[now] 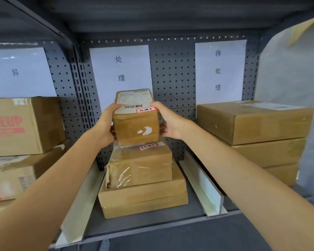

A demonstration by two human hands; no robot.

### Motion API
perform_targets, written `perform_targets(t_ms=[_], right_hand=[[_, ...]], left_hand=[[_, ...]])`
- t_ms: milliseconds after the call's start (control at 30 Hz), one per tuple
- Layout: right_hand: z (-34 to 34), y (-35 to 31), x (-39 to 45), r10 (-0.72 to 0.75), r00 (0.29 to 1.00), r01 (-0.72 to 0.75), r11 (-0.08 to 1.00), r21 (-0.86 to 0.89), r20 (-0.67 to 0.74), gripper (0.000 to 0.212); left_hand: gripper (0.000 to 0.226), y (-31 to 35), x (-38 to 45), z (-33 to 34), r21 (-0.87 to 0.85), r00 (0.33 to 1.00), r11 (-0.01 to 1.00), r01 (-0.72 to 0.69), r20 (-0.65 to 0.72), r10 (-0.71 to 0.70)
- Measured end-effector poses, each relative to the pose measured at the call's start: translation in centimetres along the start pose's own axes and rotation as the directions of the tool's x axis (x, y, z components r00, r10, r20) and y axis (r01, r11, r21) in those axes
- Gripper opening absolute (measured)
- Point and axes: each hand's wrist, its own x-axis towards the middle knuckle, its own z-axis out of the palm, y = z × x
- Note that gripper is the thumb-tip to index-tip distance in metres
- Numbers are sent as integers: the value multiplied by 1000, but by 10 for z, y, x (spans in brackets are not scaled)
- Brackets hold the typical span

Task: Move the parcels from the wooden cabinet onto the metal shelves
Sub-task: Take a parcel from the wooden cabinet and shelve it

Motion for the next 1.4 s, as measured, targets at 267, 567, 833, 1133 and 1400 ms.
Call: perform_targets(t_ms=[267, 567, 833, 1133, 1400], right_hand=[[13, 6, 32, 95, 993, -100, 991, -92, -65, 36], [9, 12, 49, 134, 980, -149, 985, -91, -149, 37], [14, 7, 40, 62, 974, -93, 986, -135, -220, 36], [32, -5, -2, -579, 790, 202, 557, -806, -203, 54], [56, 6, -62, -745, 650, 186, -35, -982, 150, 51]], left_hand=[[39, -6, 33, -18, 115, 996, 990, 83, -39, -79], [30, -10, 57, -11, 188, 992, 975, 115, -71, -104], [56, -7, 50, -19, 225, 995, 970, 98, -40, -91], [65, 16, -18, -46, 766, 863, 540, -349, 39, 504], [51, 11, -120, -79, 971, 658, -228, -67, 215, 722]])
